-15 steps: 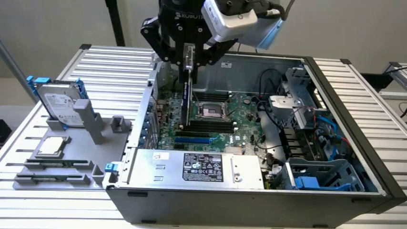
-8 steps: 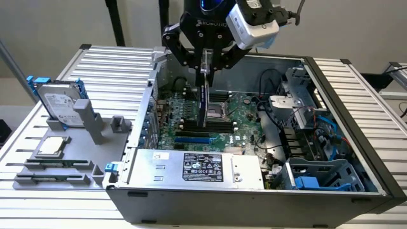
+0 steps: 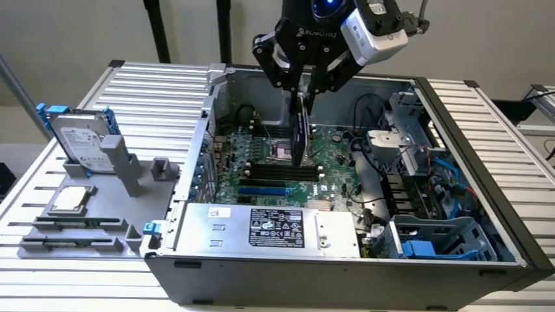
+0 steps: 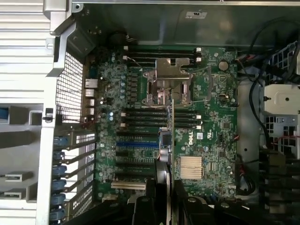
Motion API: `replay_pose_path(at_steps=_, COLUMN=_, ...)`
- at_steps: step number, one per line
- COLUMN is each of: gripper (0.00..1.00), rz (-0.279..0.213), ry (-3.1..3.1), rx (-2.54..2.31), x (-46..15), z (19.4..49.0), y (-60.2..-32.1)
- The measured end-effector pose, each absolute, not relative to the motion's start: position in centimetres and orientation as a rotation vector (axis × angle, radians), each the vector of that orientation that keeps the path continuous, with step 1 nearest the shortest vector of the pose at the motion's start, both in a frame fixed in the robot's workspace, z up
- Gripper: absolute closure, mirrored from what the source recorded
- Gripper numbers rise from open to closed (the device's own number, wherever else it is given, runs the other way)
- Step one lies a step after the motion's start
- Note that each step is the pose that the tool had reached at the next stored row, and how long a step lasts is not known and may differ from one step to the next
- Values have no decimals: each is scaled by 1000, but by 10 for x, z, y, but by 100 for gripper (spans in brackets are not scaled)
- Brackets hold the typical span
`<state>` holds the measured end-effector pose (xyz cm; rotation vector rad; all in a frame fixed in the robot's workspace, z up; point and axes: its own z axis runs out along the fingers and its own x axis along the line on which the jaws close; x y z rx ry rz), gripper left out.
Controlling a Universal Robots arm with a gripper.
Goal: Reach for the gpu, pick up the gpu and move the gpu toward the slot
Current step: 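Pick up the gpu and move the gpu toward the slot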
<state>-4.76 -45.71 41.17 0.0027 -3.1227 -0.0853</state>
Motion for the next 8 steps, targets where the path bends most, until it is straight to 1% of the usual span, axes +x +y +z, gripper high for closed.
replay_pose_path(at_steps=8, gripper=74, rz=-86, ry=-3122, rx=3, x=-47, z=412, y=-457)
